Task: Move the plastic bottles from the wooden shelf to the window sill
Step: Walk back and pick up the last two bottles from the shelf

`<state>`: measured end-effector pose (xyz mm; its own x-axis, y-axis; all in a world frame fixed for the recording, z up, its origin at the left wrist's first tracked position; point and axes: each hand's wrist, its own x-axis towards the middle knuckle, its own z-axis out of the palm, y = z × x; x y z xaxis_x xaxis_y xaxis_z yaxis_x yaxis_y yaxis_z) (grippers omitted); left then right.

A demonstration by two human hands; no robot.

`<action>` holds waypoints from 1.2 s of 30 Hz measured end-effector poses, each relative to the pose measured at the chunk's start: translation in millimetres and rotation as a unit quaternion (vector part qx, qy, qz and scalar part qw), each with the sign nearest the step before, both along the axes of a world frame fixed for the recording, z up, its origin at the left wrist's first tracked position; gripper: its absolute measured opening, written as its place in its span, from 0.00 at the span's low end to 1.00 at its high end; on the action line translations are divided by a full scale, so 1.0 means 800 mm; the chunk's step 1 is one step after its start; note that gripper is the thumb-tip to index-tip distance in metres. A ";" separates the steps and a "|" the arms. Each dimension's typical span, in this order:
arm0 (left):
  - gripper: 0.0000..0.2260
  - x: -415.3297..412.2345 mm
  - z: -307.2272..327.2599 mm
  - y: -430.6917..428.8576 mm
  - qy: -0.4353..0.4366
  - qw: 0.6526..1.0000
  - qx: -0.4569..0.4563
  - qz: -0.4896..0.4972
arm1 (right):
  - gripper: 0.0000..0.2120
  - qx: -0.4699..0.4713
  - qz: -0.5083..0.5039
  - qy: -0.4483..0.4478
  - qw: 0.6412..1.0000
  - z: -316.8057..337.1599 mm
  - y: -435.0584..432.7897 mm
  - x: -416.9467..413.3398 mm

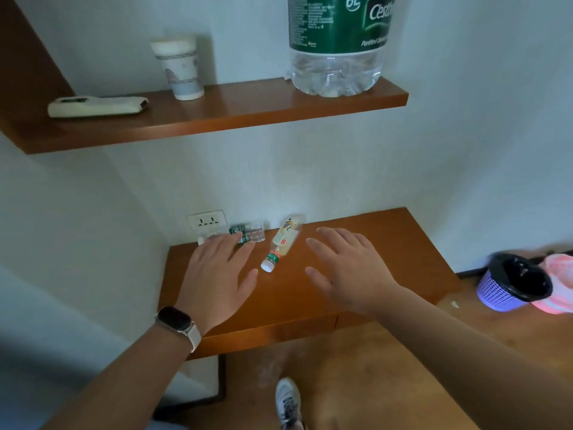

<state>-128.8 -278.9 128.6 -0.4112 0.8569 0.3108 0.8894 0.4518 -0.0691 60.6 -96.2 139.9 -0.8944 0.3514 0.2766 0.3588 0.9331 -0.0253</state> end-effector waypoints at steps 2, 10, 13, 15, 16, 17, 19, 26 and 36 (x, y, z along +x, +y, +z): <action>0.21 -0.018 -0.013 0.016 0.001 1.000 0.006 0.004 | 0.22 -0.007 0.004 -0.011 1.000 -0.007 0.015 -0.016; 0.21 -0.098 -0.070 0.068 -0.038 0.999 0.010 0.019 | 0.23 0.001 0.005 -0.083 0.997 -0.037 0.080 -0.084; 0.20 -0.123 -0.079 0.086 -0.043 0.999 0.024 0.003 | 0.24 0.008 0.002 -0.103 0.995 -0.043 0.098 -0.118; 0.20 -0.139 -0.086 0.095 -0.050 0.998 0.025 0.002 | 0.24 0.010 0.010 -0.108 0.994 -0.049 0.107 -0.141; 0.20 -0.147 -0.091 0.098 -0.054 0.998 0.024 0.003 | 0.23 0.010 0.017 -0.111 0.994 -0.052 0.111 -0.150; 0.20 -0.154 -0.098 0.100 -0.058 0.998 0.020 0.002 | 0.23 0.008 0.024 -0.117 0.993 -0.055 0.114 -0.159; 0.20 -0.168 -0.112 0.104 -0.067 0.998 0.007 0.005 | 0.24 -0.009 0.029 -0.132 0.991 -0.062 0.122 -0.175; 0.21 -0.204 -0.153 0.132 -0.166 0.981 -0.023 0.097 | 0.25 -0.086 0.035 -0.170 0.981 -0.104 0.164 -0.206; 0.22 -0.254 -0.211 0.174 -0.285 0.932 -0.069 0.213 | 0.28 -0.127 0.105 -0.248 0.955 -0.182 0.217 -0.277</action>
